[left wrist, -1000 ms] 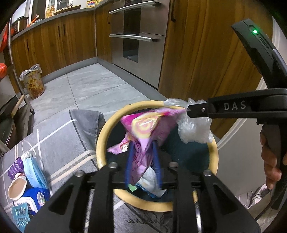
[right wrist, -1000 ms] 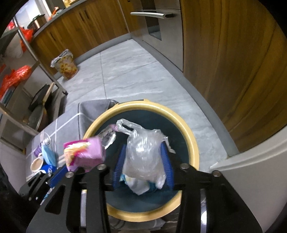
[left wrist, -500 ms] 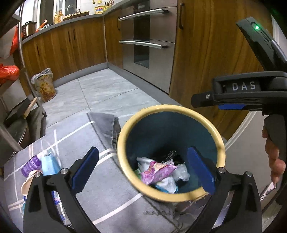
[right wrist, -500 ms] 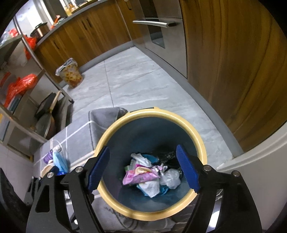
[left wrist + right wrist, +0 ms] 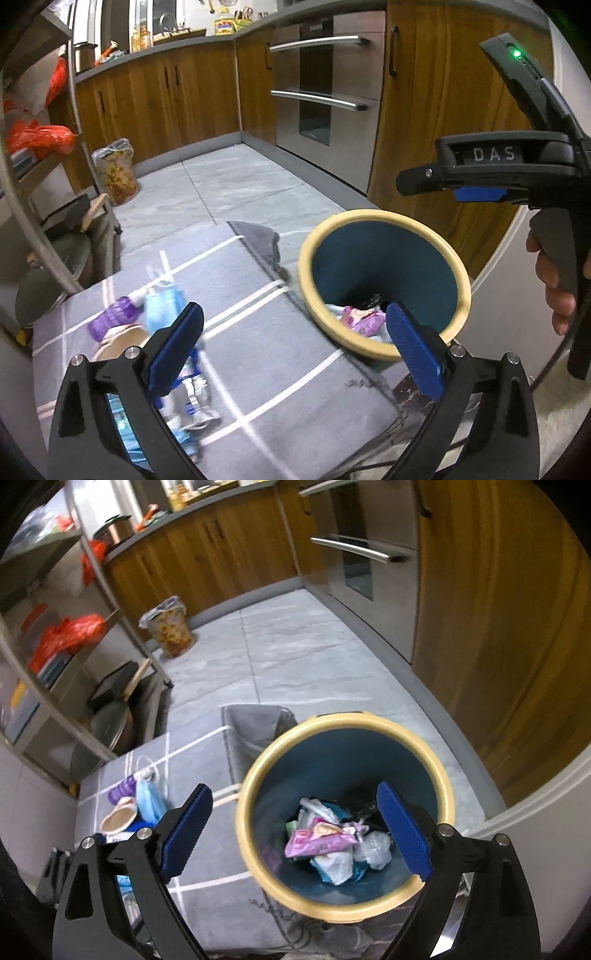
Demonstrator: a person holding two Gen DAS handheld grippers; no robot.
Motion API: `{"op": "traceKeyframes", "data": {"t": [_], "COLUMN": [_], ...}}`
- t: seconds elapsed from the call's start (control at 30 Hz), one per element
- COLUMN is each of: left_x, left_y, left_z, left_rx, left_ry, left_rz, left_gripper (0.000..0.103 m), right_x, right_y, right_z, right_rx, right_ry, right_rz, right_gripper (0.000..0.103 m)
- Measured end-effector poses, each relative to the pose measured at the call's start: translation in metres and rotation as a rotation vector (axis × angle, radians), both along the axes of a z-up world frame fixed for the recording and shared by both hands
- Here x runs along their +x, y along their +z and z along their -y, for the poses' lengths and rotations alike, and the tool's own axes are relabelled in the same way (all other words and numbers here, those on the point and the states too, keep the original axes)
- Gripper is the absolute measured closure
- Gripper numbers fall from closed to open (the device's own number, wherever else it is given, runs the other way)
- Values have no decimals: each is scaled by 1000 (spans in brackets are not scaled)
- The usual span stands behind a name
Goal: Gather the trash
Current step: 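Move both open tools back over the remaining trash on the mat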
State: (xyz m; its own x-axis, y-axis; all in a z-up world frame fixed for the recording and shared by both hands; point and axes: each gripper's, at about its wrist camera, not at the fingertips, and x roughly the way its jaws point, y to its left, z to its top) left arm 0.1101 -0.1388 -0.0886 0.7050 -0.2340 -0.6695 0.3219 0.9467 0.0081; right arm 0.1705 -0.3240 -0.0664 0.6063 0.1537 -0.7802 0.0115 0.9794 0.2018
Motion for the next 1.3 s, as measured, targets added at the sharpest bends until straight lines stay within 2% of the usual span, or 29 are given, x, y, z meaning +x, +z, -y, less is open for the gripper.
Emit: {"op": "traceKeyframes", "data": {"t": [0.2,0.43,0.57,0.7,0.77,0.83,0.9,1.07,1.3], "left_x": [-16,-25,-28,-29,-29,-30,-33,-35,-27], "left_y": [16,34,45,53,55,56,56,53,30], "left_z": [-39,-94,-125,-152,-164,-176,-183,-196,-220], "left_rx": [-17,12,-29,-6,-31,-76,-81,-56,-8], "left_ry": [4,112,134,193,212,223,240,246,289], "left_rz": [26,82,93,106,105,82,89,105,45], "left_gripper": [6,6,6,6,6,6,6,6,6], "right_x": [-5,-7,-7,-6,-7,-6,-6,0,22], "right_y": [6,10,9,9,8,7,7,3,-16], "right_z": [-26,-46,-60,-74,-83,-93,-104,-132,-172], "right_rx": [-12,-10,-20,-29,-36,-43,-47,-43,-32], "right_ry": [29,35,47,64,78,91,105,145,191], "right_rz": [15,16,15,14,12,11,12,-2,-54], "right_gripper": [12,12,12,12,12,12,12,12,12]}}
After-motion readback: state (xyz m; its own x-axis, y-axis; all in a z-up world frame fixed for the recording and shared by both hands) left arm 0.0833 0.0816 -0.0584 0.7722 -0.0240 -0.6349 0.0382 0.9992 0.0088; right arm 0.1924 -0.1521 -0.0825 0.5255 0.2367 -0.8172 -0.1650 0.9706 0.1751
